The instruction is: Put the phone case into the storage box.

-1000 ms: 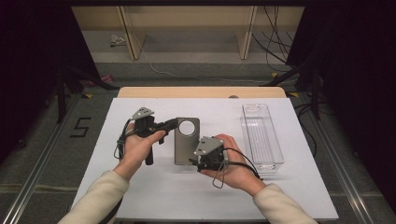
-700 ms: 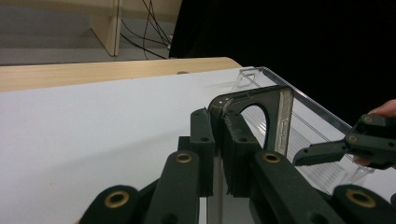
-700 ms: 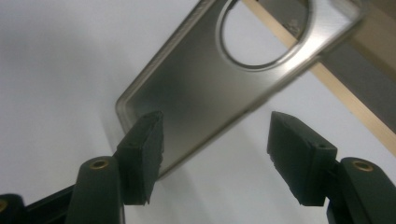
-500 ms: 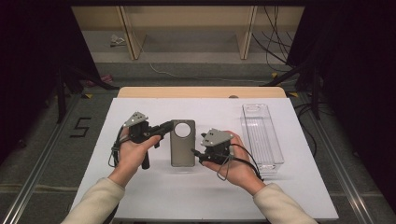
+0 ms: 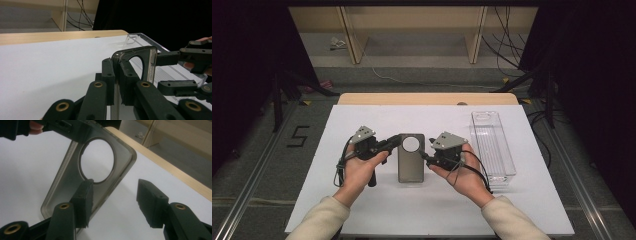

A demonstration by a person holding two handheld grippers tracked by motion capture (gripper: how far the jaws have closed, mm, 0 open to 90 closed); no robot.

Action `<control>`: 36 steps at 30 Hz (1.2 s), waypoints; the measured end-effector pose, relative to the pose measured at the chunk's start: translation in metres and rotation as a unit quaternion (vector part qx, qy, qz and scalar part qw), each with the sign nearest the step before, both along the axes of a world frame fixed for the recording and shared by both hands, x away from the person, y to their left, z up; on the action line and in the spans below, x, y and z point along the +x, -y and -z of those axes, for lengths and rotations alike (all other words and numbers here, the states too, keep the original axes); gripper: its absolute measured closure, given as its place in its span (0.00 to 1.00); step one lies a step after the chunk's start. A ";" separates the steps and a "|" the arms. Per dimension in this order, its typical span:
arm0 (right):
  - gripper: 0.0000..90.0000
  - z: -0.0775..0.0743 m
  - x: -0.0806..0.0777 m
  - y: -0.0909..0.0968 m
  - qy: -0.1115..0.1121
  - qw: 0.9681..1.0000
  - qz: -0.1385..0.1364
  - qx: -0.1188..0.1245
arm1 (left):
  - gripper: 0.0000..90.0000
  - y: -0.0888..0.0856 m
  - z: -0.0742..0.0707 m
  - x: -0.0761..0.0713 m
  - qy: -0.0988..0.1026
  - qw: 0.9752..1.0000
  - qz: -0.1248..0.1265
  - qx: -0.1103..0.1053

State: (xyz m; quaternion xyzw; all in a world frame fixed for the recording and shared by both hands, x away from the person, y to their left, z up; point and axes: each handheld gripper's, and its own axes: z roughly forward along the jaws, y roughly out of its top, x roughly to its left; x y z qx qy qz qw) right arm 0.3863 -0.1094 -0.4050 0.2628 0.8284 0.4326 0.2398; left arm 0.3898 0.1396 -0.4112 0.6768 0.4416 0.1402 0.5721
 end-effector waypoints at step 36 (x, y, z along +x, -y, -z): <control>0.86 -0.006 0.006 0.006 -0.006 0.995 0.062 0.072 | 0.93 0.017 0.000 -0.004 0.016 1.000 -0.002 0.006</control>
